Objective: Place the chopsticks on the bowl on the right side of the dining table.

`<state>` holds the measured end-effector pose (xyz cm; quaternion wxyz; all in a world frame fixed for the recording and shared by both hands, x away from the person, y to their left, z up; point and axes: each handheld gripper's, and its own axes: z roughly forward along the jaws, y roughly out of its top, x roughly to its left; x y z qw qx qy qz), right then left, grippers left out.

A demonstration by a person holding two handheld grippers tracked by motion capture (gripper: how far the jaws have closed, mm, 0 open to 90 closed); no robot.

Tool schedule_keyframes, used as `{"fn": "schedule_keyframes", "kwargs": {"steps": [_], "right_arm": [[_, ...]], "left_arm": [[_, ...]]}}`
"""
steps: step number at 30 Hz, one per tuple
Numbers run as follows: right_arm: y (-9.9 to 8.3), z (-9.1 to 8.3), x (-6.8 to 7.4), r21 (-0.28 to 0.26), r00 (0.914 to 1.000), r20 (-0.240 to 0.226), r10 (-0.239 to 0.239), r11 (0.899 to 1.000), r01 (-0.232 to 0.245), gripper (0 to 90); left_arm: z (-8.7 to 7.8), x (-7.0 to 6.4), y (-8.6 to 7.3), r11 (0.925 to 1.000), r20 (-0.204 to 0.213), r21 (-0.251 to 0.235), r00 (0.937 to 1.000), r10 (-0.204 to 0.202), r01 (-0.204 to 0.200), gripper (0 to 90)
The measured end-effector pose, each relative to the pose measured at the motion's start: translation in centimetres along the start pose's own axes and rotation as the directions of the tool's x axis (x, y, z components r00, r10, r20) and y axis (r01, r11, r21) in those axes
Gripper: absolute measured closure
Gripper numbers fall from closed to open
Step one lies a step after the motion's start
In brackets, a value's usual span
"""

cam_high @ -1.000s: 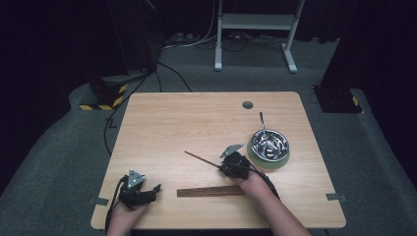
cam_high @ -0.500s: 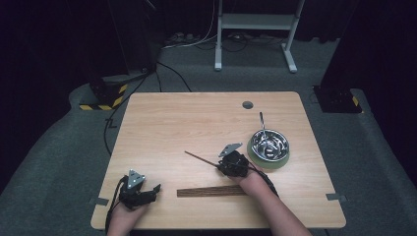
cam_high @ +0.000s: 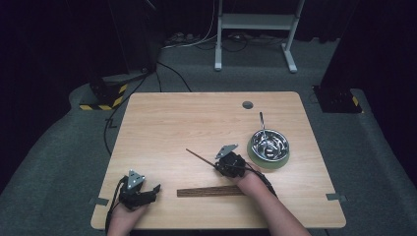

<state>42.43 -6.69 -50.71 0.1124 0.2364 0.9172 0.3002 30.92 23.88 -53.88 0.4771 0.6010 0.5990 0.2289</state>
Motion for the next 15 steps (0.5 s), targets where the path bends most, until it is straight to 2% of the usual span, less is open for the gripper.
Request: {"fn": "schedule_keyframes", "kwargs": {"steps": [2,8,15], "right_arm": [[0.0,0.0,0.0,-0.001,1.0000,0.000,-0.009,1.000,0.009,83.3],[0.5,-0.2,-0.1,-0.003,0.9994,0.006,-0.034,0.999,0.034,83.7],[1.1,-1.3,-0.3,-0.019,0.9993,0.019,-0.033,0.999,0.033,83.8]], "left_arm": [[0.0,0.1,0.0,1.0000,-0.001,0.003,1.0000,0.007,-0.007,25.2],[0.0,0.0,0.0,0.9999,-0.002,-0.006,1.0000,-0.009,0.009,25.2],[0.0,0.0,0.0,0.9999,-0.003,-0.006,1.0000,-0.010,0.010,25.2]]}}
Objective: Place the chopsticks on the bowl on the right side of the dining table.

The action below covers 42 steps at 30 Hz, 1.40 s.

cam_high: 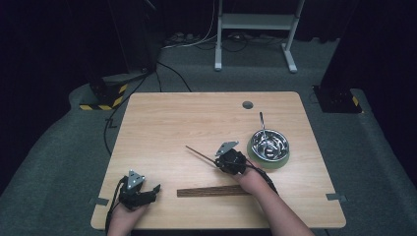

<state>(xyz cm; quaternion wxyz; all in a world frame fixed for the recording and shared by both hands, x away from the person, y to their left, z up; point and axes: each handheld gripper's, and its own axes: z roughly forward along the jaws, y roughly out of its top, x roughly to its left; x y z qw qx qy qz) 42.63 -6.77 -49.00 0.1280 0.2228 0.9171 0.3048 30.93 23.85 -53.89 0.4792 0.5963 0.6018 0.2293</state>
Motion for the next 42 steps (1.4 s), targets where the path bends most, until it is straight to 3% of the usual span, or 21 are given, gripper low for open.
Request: {"fn": "schedule_keyframes", "kwargs": {"steps": [16,19,23,26,28,31,37,38,42], "right_arm": [[-0.5,-3.4,0.7,-0.060,0.9993,0.036,0.007,0.998,-0.005,83.8],[-0.8,-4.1,0.6,-0.082,0.9992,0.030,0.027,0.996,-0.024,83.8],[-1.3,-5.3,0.4,-0.096,0.9978,0.063,0.023,0.995,-0.017,83.8],[-2.2,-6.5,-0.1,-0.087,0.9956,0.072,0.060,0.995,-0.053,83.8],[-2.5,-6.8,-0.2,-0.089,0.9948,0.072,0.072,0.994,-0.065,83.8],[-3.8,-8.2,-1.1,-0.103,0.9884,0.095,0.118,0.989,-0.108,83.8],[-5.0,-9.7,-2.3,-0.106,0.9793,0.142,0.144,0.986,-0.129,83.8],[-5.6,-10.2,-3.0,-0.105,0.9734,0.157,0.167,0.983,-0.152,83.8],[-6.4,-10.8,-4.2,-0.102,0.9641,0.185,0.190,0.979,-0.174,83.8]], "left_arm": [[0.0,0.1,0.0,0.9999,-0.002,0.005,1.0000,0.009,-0.009,25.2],[-0.1,0.2,0.0,0.9997,-0.009,0.009,0.9997,0.021,-0.021,25.2],[-0.1,0.2,0.0,0.9999,-0.012,0.008,0.9998,0.015,-0.015,25.3],[-0.1,0.1,0.0,0.9999,-0.012,-0.011,0.9999,-0.002,0.001,25.3],[-0.2,0.2,0.0,0.9998,-0.010,0.008,0.9997,0.021,-0.021,25.3],[-0.2,0.1,0.0,0.9999,-0.011,0.003,0.9999,0.011,-0.010,25.3],[-0.2,0.2,0.0,0.9998,-0.013,0.011,0.9997,0.019,-0.019,25.3],[-0.2,0.2,0.0,0.9998,-0.012,0.011,0.9998,0.018,-0.018,25.3],[-0.2,0.2,0.0,0.9998,-0.008,0.010,0.9998,0.017,-0.017,25.2]]}}
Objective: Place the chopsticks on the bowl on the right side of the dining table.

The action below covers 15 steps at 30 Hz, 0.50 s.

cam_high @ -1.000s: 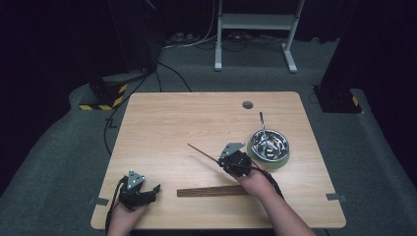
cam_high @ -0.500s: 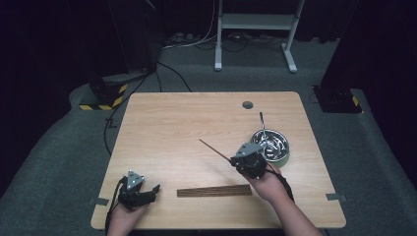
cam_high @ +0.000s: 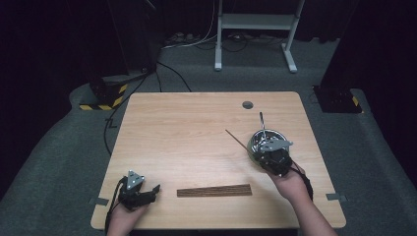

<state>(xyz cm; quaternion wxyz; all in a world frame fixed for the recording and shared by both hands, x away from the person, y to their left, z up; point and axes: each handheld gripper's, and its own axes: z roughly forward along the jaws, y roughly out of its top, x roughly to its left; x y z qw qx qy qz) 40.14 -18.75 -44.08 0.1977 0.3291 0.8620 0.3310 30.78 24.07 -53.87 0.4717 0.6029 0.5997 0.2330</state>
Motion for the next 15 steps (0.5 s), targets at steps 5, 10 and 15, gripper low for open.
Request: {"fn": "schedule_keyframes", "kwargs": {"steps": [5,10,15], "right_arm": [[-0.3,-0.3,-1.6,0.014,0.9985,0.029,0.046,0.999,-0.047,83.8],[-0.6,-0.2,-2.8,0.027,0.9956,0.052,0.077,0.997,-0.079,83.8],[-1.0,0.3,-4.2,0.034,0.9912,0.076,0.109,0.993,-0.112,83.8]], "left_arm": [[0.0,0.0,0.0,1.0000,0.002,0.002,1.0000,0.002,-0.002,25.3],[0.0,0.0,0.0,1.0000,0.000,0.001,1.0000,0.001,-0.001,25.3],[0.0,0.0,0.0,1.0000,-0.003,0.002,1.0000,0.003,-0.003,25.2]]}}
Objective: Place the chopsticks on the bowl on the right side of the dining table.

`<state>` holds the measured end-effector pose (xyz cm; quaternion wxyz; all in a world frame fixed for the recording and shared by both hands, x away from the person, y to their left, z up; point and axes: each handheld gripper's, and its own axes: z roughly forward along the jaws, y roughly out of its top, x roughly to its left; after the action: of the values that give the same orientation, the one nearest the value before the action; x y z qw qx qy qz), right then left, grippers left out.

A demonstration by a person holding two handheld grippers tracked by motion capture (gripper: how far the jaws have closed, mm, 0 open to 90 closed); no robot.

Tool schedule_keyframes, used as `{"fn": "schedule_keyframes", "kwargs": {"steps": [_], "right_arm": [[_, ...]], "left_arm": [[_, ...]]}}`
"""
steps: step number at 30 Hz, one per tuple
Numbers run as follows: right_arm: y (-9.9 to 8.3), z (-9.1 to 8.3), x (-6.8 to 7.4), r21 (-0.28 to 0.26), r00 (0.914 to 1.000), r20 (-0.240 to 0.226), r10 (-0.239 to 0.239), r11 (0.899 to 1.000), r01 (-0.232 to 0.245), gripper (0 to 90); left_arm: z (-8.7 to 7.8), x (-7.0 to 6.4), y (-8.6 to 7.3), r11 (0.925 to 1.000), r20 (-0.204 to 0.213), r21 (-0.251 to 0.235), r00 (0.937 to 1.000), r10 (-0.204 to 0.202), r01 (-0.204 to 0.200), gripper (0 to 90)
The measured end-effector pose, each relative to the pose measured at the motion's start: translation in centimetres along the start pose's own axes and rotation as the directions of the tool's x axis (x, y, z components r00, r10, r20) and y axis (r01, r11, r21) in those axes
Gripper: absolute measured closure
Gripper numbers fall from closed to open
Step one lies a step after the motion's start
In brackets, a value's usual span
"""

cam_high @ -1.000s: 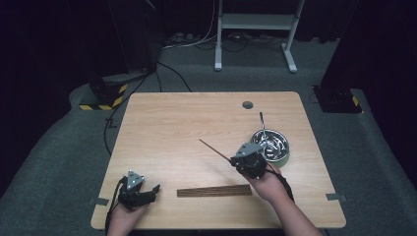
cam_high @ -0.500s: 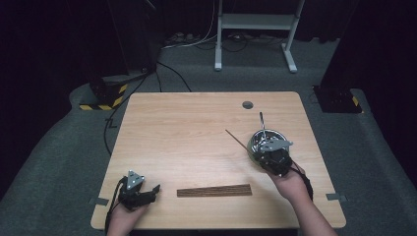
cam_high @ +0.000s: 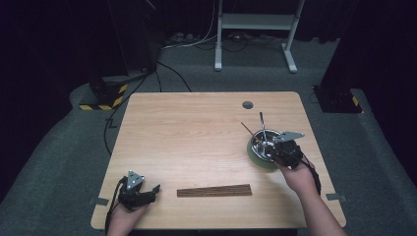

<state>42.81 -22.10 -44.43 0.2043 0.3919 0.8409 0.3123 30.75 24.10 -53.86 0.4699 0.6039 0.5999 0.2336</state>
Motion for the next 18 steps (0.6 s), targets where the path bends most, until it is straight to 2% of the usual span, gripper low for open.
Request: {"fn": "schedule_keyframes", "kwargs": {"steps": [1,9,14,18], "right_arm": [[0.0,0.1,-0.2,0.006,1.0000,0.004,0.005,1.000,-0.005,83.8],[-0.2,1.0,-1.8,0.014,0.9989,0.018,0.043,0.999,-0.043,83.8],[0.0,1.3,-2.3,0.019,0.9986,0.026,0.046,0.999,-0.046,83.8],[0.2,1.4,-2.3,0.024,0.9990,0.035,0.028,0.999,-0.029,83.8]], "left_arm": [[0.1,-0.1,0.0,0.9999,0.001,-0.010,0.9999,-0.013,0.013,25.2],[0.1,0.0,0.0,0.9999,-0.001,-0.010,1.0000,-0.007,0.007,25.3],[0.0,0.0,0.0,1.0000,0.003,-0.005,1.0000,0.000,0.000,25.3],[0.1,0.0,0.0,0.9999,0.006,-0.012,0.9999,-0.010,0.010,25.4]]}}
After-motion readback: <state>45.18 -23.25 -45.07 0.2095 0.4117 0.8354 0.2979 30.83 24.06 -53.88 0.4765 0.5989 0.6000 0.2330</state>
